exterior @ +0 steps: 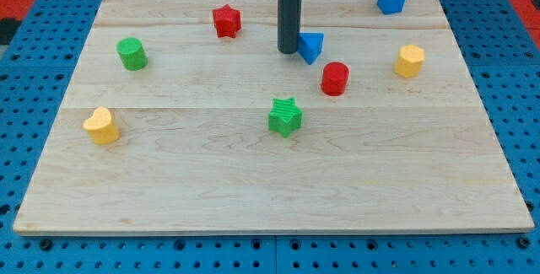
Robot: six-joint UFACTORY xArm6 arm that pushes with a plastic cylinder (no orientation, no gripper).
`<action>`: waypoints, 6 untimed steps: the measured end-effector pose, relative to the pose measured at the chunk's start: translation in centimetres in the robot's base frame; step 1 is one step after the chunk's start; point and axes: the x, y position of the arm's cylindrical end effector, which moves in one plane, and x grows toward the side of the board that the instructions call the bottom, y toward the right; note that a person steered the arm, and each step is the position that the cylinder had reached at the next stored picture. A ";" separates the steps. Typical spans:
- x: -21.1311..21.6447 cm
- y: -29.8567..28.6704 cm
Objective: Slide the blue triangle down a bit
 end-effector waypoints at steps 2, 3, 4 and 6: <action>-5.8 -2.9; -6.9 -1.4; -6.5 2.5; -1.3 5.9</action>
